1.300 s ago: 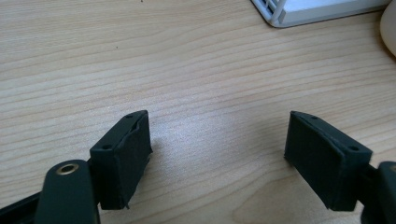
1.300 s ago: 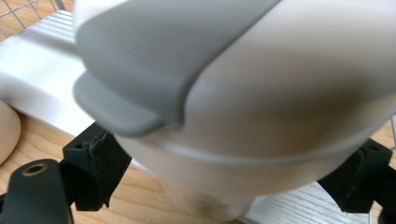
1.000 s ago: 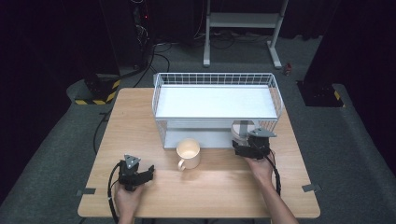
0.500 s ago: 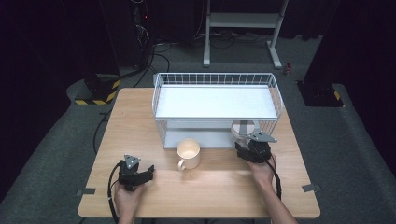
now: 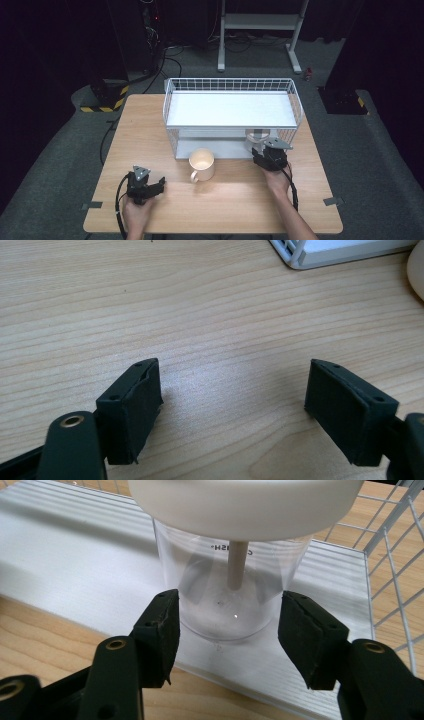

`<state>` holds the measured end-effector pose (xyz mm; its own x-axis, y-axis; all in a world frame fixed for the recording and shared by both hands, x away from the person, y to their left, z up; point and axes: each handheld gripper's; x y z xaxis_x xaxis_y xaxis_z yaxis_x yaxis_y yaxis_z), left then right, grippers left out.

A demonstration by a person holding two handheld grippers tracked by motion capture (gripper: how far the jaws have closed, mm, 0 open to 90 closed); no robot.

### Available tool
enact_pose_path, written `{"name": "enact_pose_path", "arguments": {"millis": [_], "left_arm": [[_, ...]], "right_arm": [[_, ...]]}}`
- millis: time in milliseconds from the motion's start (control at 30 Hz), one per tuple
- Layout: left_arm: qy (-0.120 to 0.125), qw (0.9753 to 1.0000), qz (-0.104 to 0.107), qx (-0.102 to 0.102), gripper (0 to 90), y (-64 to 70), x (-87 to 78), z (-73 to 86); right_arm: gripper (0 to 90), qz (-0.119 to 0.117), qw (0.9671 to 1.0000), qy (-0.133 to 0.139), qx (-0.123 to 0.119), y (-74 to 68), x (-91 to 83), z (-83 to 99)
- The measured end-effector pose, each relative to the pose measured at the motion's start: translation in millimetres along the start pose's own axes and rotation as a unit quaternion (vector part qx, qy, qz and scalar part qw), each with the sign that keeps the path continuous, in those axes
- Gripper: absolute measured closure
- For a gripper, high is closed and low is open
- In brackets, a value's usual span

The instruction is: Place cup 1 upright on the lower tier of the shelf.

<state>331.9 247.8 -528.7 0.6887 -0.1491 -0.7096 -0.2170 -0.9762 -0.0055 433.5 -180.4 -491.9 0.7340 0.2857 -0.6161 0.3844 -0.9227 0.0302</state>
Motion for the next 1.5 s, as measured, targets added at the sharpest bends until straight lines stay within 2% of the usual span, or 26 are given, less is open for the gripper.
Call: {"name": "enact_pose_path", "arguments": {"millis": [367,500,633,900,1000,1033,1200,1300,1400,1500], "left_arm": [[0.0,1.0,0.0,0.0,22.5,0.0,0.0,0.0],[0.0,1.0,0.0,0.0,22.5,0.0,0.0,0.0],[0.0,1.0,0.0,0.0,22.5,0.0,0.0,0.0],[0.0,1.0,0.0,0.0,22.5,0.0,0.0,0.0],[0.001,1.0,0.0,0.0,22.5,0.0,0.1,0.1],[0.001,1.0,0.0,0.0,22.5,0.1,0.1,0.1],[0.001,1.0,0.0,0.0,22.5,0.1,0.1,0.0],[0.0,1.0,0.0,0.0,22.5,0.0,0.0,0.0],[0.001,1.0,0.0,0.0,22.5,0.0,0.1,0.0],[0.0,1.0,0.0,0.0,22.5,0.0,0.0,0.0]], "right_arm": [[54.7,0.005,0.9999,-0.004,0.013,-3.9,11.4,-6.0],[59.2,0.01,0.9999,0.001,0.006,-4.0,15.3,-9.0],[63.0,0.01,0.9998,0.001,0.014,-5.5,17.6,-12.3],[68.6,0.012,0.9998,0.003,0.016,-5.1,26.3,-14.4],[70.0,0.011,0.9996,-0.001,0.025,-4.6,28.8,-15.0],[70.2,0.009,0.9995,-0.002,0.031,-5.0,29.1,-15.4],[69.6,0.004,0.9996,0.002,0.028,-5.0,26.0,-18.9],[64.8,0.012,0.9998,0.005,0.012,-5.7,24.4,-19.0],[60.0,0.007,0.9999,0.002,0.012,-8.5,20.7,-18.9],[55.9,-0.003,0.9999,0.012,0.005,-7.1,15.9,-18.6]]}}
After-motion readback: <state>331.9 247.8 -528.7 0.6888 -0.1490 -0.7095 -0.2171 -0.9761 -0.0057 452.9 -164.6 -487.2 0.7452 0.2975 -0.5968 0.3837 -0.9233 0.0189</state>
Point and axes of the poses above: each handheld gripper's, and its own axes: x roughly forward along the jaws, z roughly out of its underside, y roughly to its right, and after that the axes turned 3 degrees about -y, right-handed
